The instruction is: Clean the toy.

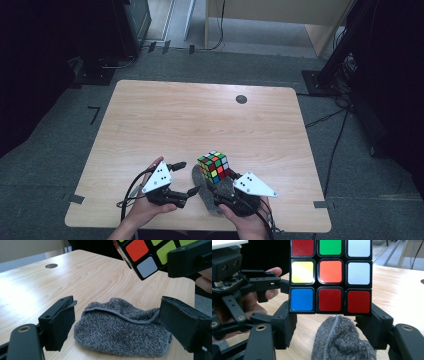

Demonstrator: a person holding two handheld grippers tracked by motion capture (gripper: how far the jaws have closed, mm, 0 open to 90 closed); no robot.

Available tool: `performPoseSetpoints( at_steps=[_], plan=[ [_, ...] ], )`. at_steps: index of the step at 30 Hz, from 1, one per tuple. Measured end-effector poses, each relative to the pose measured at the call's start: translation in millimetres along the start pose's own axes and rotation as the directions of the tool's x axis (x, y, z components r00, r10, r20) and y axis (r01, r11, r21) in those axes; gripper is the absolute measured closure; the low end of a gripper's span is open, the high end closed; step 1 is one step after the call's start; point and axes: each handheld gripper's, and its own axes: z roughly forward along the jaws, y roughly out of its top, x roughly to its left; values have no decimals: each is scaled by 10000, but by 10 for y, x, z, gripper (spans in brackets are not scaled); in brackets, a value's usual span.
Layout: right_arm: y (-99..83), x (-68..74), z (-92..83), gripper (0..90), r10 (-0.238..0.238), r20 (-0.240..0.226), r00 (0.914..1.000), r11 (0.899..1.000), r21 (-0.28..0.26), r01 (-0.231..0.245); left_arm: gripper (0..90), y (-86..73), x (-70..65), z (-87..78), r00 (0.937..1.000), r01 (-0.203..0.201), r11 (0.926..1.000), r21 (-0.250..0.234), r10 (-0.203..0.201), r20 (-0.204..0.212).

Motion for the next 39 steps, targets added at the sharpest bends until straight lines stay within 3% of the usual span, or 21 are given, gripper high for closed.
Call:
performPoseSetpoints(
  at_steps=[4,8,10,14,19,22,26,29,35,37,39],
  plan=[
    [33,1,-16,348,389,-41,9992,9992,104,-389,141,-8,-34,4,9999,-38,10000,1,38,102],
    [51,25,-22,348,788,-524,9955,9967,259,-775,141,-35,-94,61,9996,-258,9996,134,257,119],
    [36,38,10,347,762,-620,9952,9960,510,-731,141,-26,-152,79,9983,-577,9983,110,576,84],
    [22,25,47,347,1218,-918,9883,9902,799,-1146,142,-13,-247,83,9946,-1008,9948,-116,1011,242],
    [27,-3,60,347,1850,-1312,9739,9789,1118,-1709,151,-18,-307,103,9898,-1422,9895,-265,1423,43],
    [29,-14,81,347,2145,-1414,9664,9710,1377,-1954,169,-8,-330,100,9884,-1504,9882,-302,1495,-282],
    [53,-44,51,346,2768,-1601,9475,9554,1512,-2536,210,-10,-385,97,9782,-1967,9794,-457,1928,-772],
    [69,-82,29,346,3144,-1763,9328,9454,1469,-2909,214,-11,-379,96,9741,-2085,9769,-471,2031,-997],
    [58,-109,32,347,3221,-1772,9300,9412,1658,-2944,212,2,-316,66,9709,-2041,9774,-548,1949,-1391],
    [42,-96,54,348,3220,-1769,9301,9399,1777,-2916,210,5,-319,67,9725,-2013,9777,-592,1923,-1315],
    [21,-84,85,347,3411,-1905,9205,9319,1973,-3044,216,7,-354,80,9701,-2165,9742,-636,2073,-1265]
  ],
)
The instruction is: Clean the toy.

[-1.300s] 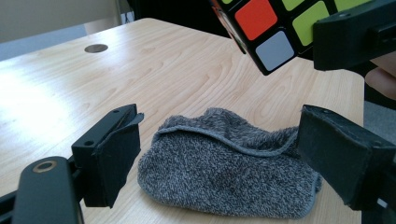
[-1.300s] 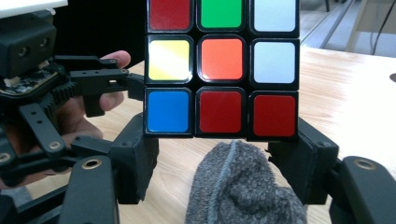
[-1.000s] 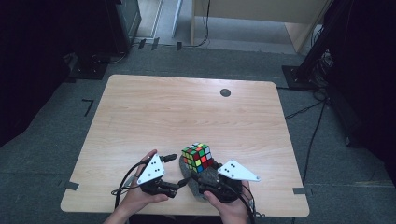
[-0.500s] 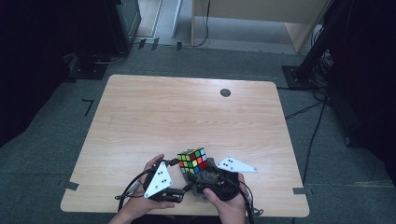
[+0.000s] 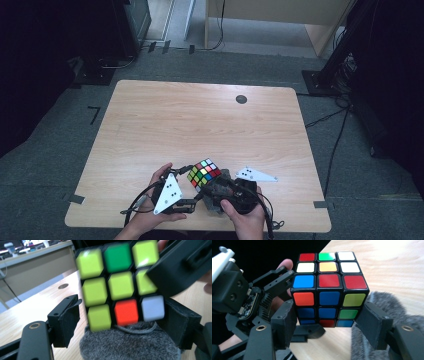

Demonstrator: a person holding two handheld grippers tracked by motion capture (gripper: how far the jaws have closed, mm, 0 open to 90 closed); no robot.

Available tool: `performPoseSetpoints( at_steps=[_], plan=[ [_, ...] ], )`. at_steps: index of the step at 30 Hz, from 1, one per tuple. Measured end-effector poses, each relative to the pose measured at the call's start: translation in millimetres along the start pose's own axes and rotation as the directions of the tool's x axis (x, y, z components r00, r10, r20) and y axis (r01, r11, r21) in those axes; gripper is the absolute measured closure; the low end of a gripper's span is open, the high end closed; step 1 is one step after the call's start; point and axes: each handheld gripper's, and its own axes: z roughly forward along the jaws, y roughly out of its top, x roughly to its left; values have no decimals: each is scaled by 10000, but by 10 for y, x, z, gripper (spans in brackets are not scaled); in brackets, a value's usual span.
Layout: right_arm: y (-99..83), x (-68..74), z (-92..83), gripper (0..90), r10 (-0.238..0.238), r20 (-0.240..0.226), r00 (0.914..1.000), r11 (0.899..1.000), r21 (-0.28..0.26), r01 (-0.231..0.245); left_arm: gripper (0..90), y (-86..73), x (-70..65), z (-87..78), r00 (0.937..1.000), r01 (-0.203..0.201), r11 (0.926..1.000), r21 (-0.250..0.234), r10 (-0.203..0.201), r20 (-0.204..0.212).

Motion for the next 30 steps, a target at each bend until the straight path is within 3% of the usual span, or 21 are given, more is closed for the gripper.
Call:
performPoseSetpoints(
  at_steps=[4,7,10,13,17,20,24,30],
  plan=[
    [-27,-1,42,347,272,-17,9996,9996,86,-272,206,3,-34,26,10000,-61,9999,104,61,-28],
    [-40,-28,54,347,679,-342,9971,9977,42,-678,212,-9,-32,35,10000,-34,9999,131,35,-75],
    [-49,-55,76,345,852,-587,9946,9962,212,-841,286,-19,-24,19,9993,-155,9999,62,157,-331],
    [-47,-96,89,342,1006,-817,9916,9945,360,-979,298,-34,-19,16,9994,-189,9998,32,189,-273],
    [-42,-99,74,295,995,-865,9913,9950,146,-986,307,-54,-47,15,9977,-654,9977,148,656,-139],
    [-16,-119,26,267,1033,-764,9917,9942,-215,-1053,321,-55,-82,8,9958,-904,9959,78,903,129],
    [-30,-105,72,295,1053,-574,9928,9944,61,-1051,325,-33,-124,16,9934,-1120,9937,74,1118,249],
    [-80,7,54,343,1062,230,9941,9932,-508,-1049,317,-25,-137,42,9960,-885,9955,324,890,-124]
  ],
)
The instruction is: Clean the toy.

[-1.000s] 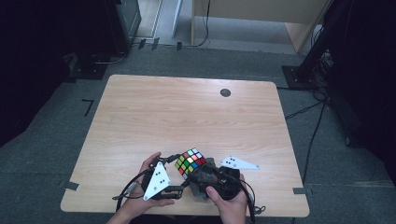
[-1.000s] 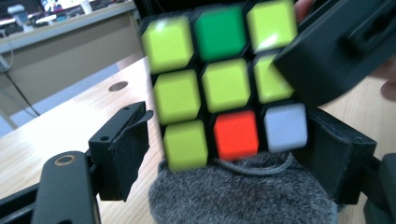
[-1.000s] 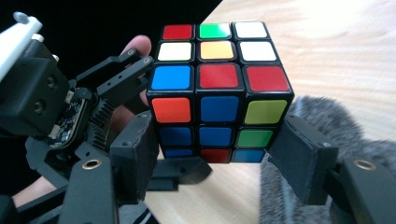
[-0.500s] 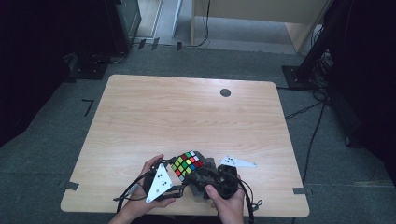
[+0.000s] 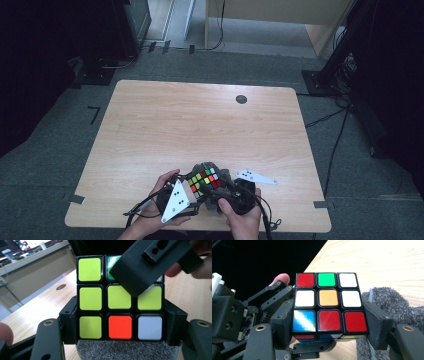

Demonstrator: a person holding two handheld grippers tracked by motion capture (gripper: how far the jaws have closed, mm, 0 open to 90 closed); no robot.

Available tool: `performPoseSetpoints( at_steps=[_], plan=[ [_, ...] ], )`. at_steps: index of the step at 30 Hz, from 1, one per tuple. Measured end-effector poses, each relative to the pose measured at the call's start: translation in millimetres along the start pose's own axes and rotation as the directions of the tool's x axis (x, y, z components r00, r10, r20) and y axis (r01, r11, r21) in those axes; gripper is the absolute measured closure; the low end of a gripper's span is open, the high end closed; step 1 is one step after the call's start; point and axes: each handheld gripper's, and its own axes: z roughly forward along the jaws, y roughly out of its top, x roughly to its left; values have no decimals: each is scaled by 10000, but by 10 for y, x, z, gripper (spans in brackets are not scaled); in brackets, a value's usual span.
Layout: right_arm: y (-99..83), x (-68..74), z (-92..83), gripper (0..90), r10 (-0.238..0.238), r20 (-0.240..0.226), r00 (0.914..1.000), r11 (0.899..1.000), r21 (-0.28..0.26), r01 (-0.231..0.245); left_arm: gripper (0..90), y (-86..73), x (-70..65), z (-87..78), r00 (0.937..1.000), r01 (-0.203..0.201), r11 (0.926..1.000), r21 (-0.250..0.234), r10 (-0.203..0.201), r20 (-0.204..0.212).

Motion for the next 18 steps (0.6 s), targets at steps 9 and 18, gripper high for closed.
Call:
performPoseSetpoints(
  at_steps=[9,18],
  plan=[
    [-41,27,56,343,16,61,10000,9999,150,-17,287,-9,-24,61,9997,233,9992,312,-232,-47],
    [-38,45,68,290,-818,-520,9953,9965,-209,808,340,4,99,-73,9964,684,9975,-164,-675,521]
  ],
)
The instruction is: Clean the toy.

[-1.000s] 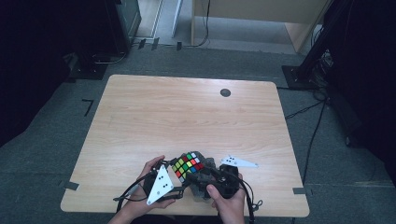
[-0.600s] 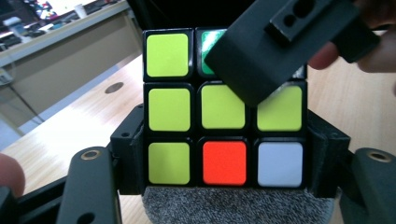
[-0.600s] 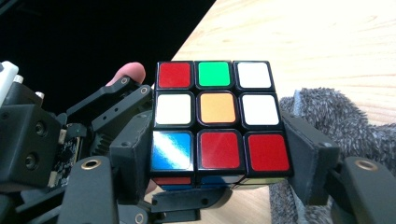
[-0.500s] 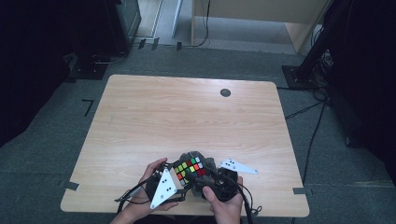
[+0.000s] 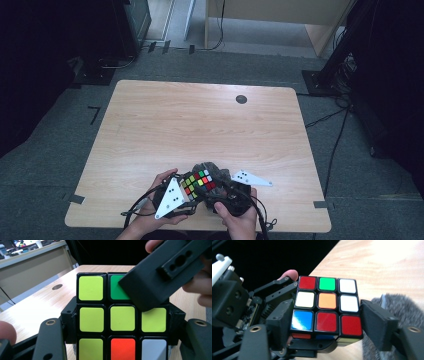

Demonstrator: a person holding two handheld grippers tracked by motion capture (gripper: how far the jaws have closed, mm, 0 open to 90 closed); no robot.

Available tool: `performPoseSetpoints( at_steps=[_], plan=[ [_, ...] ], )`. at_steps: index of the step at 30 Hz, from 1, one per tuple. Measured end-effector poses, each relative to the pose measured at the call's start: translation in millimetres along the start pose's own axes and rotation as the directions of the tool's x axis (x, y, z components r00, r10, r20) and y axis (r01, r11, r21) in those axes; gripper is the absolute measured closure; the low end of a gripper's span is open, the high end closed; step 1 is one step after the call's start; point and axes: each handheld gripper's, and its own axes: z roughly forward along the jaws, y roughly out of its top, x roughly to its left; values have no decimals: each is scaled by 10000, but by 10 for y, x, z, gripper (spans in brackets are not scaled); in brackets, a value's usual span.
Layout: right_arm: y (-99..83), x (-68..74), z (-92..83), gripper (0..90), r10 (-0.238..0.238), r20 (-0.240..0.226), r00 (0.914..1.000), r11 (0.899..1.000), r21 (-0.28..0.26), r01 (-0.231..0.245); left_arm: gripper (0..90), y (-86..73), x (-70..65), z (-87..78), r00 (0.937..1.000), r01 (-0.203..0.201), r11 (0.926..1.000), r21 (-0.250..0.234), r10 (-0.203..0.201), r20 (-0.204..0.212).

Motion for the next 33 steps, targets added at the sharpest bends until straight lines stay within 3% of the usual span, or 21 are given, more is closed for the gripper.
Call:
performPoseSetpoints(
  at_steps=[3,6,10,11,12,13,15,16,18,19,20,22,23,24,25,26,28,30,31,32,33],
  plan=[
    [16,6,-20,290,-418,6,9991,9989,-209,418,340,-10,44,-6,9992,396,9992,82,-397,41],
    [76,-19,-113,267,-323,-190,9993,9969,-719,309,340,-10,99,-40,9981,605,9982,43,-605,64],
    [144,-115,-284,261,-269,333,9991,9833,-1791,324,340,-19,217,-115,9956,919,9957,-59,-920,-148],
    [151,-156,-311,255,-489,670,9966,9780,-1993,614,340,-27,253,-136,9948,990,9951,-68,-991,-246],
    [141,-192,-319,253,-817,1315,9879,9744,-1976,1069,340,-37,290,-154,9932,1115,9937,-93,-1117,-316],
    [115,-225,-298,254,-1133,2055,9721,9732,-1741,1502,340,-47,327,-171,9919,1206,9927,-94,-1209,-398],
    [28,-316,-168,256,-1839,3138,9315,9729,-768,2179,339,-63,381,-198,9879,1421,9898,-137,-1426,-603],
    [-25,-355,-87,251,-1939,3218,9267,9767,-256,2133,339,-69,402,-208,9868,1486,9888,-122,-1491,-635],
    [-122,-382,89,251,-2224,2895,9310,9749,750,2096,339,-74,424,-219,9860,1540,9880,-114,-1544,-632],
    [-164,-365,174,262,-2541,2772,9266,9657,1254,2272,339,-74,427,-220,9861,1544,9880,-105,-1548,-597],
    [-206,-342,250,292,-2972,2770,9138,9508,1733,2567,339,-72,424,-222,9870,1505,9886,-78,-1507,-563],
    [-288,-304,354,450,-3947,3175,8622,9115,2532,3240,339,-66,411,-216,9884,1401,9901,-8,-1399,-596],
    [-319,-313,377,503,-4235,3369,8409,8980,2786,3406,339,-63,409,-212,9886,1394,9902,43,-1389,-588],
    [-335,-343,384,563,-4283,3416,8365,8945,2915,3389,339,-63,410,-209,9882,1425,9898,71,-1418,-573],
    [-333,-388,370,618,-4137,3417,8439,8993,2975,3205,339,-66,417,-207,9879,1453,9894,77,-1447,-564],
    [-320,-446,349,651,-4018,3516,8456,9038,3010,3043,339,-72,427,-206,9876,1481,9889,86,-1474,-532],
    [-276,-562,281,675,-3833,3937,8355,9114,3081,2729,339,-91,459,-209,9859,1600,9871,108,-1592,-511],
    [-215,-681,177,657,-3523,4547,8180,9259,2969,2337,339,-111,502,-218,9825,1800,9836,99,-1793,-501],
    [-183,-727,118,618,-3379,4922,8022,9333,2855,2180,339,-114,516,-221,9812,1845,9828,94,-1836,-599],
    [-151,-766,57,566,-3312,5330,7786,9383,2728,2124,339,-113,530,-225,9805,1859,9825,119,-1847,-677],
    [-116,-794,-8,511,-3075,5692,7626,9484,2488,1967,340,-109,540,-229,9793,1908,9816,106,-1896,-704]
  ],
)
